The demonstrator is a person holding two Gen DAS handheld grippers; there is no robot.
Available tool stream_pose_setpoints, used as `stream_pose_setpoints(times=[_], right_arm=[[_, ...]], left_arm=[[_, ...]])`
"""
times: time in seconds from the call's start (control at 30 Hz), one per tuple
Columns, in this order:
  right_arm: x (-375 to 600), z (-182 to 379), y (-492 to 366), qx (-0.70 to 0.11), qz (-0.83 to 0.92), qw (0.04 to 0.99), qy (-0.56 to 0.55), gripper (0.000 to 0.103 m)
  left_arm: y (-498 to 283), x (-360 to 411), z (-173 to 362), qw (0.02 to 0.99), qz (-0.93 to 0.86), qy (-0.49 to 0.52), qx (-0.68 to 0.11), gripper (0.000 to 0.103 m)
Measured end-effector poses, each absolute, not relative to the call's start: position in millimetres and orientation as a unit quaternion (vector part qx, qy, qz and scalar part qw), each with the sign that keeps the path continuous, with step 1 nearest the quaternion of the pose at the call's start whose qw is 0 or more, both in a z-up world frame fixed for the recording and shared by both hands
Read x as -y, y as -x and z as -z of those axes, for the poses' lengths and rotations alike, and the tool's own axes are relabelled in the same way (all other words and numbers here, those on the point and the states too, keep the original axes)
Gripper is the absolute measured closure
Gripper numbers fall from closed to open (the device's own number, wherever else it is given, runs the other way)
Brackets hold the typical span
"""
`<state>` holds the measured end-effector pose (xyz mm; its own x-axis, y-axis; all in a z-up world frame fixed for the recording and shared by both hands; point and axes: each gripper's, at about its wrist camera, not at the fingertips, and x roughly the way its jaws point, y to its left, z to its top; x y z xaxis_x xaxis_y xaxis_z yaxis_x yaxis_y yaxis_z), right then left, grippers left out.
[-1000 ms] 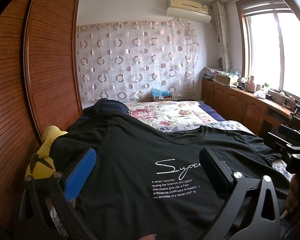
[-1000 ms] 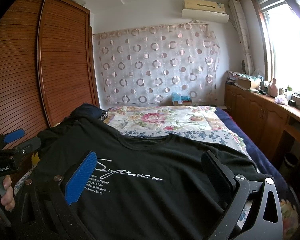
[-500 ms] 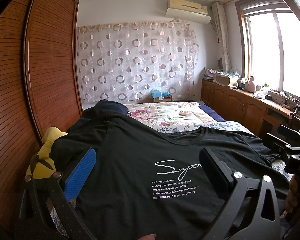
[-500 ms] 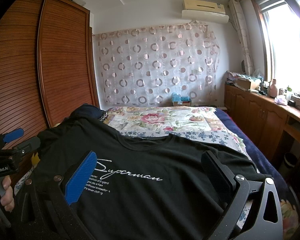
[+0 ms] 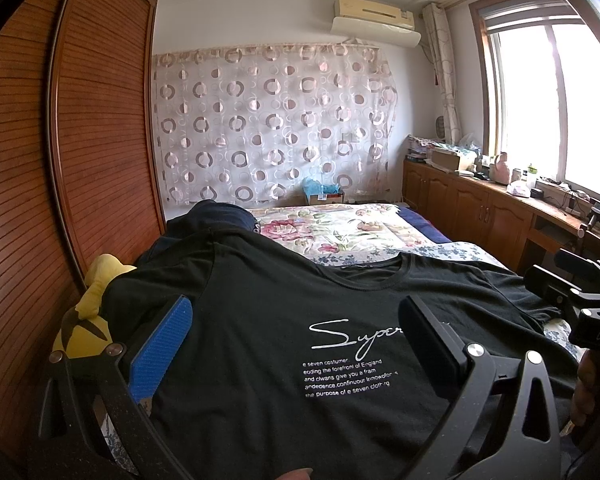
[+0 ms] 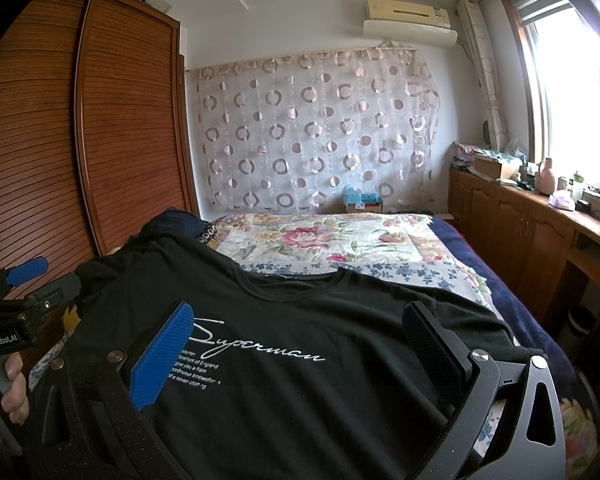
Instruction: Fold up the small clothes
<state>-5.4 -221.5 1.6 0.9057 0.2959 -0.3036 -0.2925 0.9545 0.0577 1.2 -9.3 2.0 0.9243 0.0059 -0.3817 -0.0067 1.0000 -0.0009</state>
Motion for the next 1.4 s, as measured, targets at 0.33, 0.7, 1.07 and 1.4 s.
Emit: stream_pose_setpoints(times=[0.33, 0.7, 1.07, 1.4], right_arm=[[221, -1, 5, -0.156, -0.151, 0.976, -0.006, 0.000], [216, 0, 0, -0.164, -0.159, 0.974, 0.005, 0.000], [214, -1, -22, -0.182, -0.176, 0.967, 0.011, 0.000], [205, 3, -44, -0.204, -0.208, 0.956, 0.030, 0.000]], left_arm=[[2, 11, -3, 0.981, -0.004, 0.001, -0.195, 0.000], [-3, 1, -11, 0.978, -0.008, 0.003, -0.211, 0.000], [-23, -33, 16, 0.971, -0.012, -0.007, -0.239, 0.000], [-35, -66, 35, 0.965, -0.020, -0.017, -0.263, 0.000]])
